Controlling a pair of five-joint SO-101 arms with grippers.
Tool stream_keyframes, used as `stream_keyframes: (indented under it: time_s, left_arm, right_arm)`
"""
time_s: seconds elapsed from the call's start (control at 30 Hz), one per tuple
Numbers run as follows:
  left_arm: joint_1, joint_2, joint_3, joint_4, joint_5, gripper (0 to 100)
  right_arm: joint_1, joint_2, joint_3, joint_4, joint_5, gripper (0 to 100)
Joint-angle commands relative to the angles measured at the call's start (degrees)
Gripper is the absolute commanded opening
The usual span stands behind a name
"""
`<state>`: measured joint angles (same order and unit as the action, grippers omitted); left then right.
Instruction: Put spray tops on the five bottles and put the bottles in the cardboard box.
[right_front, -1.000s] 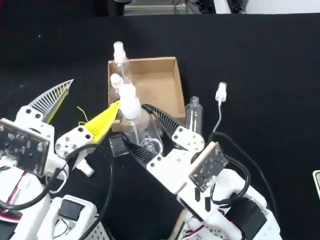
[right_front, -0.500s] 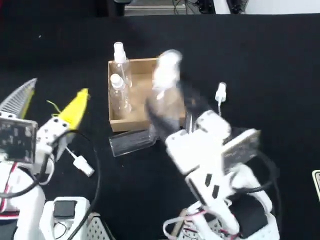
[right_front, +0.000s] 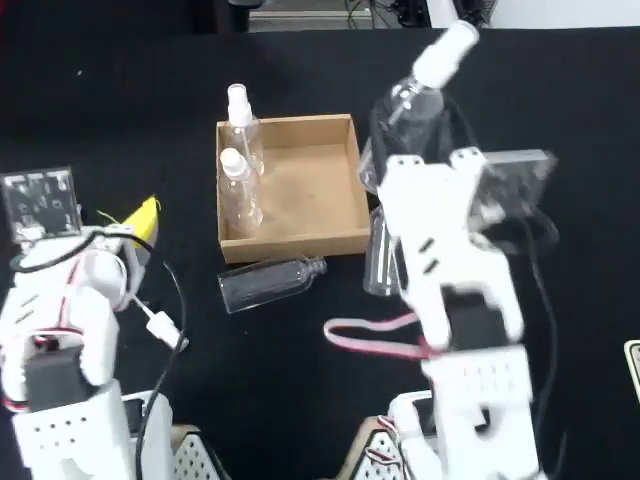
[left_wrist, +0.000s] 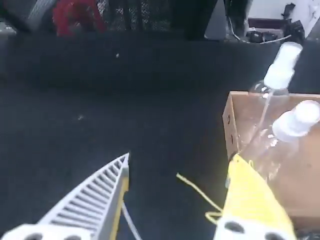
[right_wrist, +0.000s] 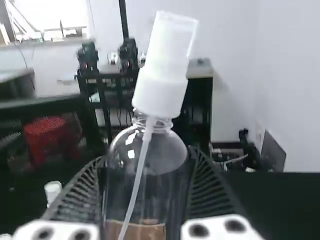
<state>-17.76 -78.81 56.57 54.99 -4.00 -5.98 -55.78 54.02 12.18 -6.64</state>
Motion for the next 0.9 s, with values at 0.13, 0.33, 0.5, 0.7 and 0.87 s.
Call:
stream_keyframes:
  time_s: [0.13,0.33,0.5,0.7,0.87]
  left_arm:
    - [-0.6,-17.6,21.1,-11.0,6.1,29]
    - [-0.5,-25.7,27.0,-10.7,6.2,29]
    - [2.7,-25.4,28.9,-10.0,6.1,29]
    - [5.1,-25.5,29.2,-8.4,6.1,29]
    - [5.1,-25.4,29.2,-8.4,6.1,29]
  right_arm:
    - [0.8,18.9,-1.6,-14.6,-0.4,1.1]
    - [0.7,28.8,-1.6,-20.8,-0.4,1.1]
    - [-1.1,36.4,-1.5,-31.2,-0.6,1.1]
    - [-3.6,45.8,-1.5,-43.0,-0.6,1.0]
    - [-3.5,53.3,-1.5,-53.4,-0.4,1.0]
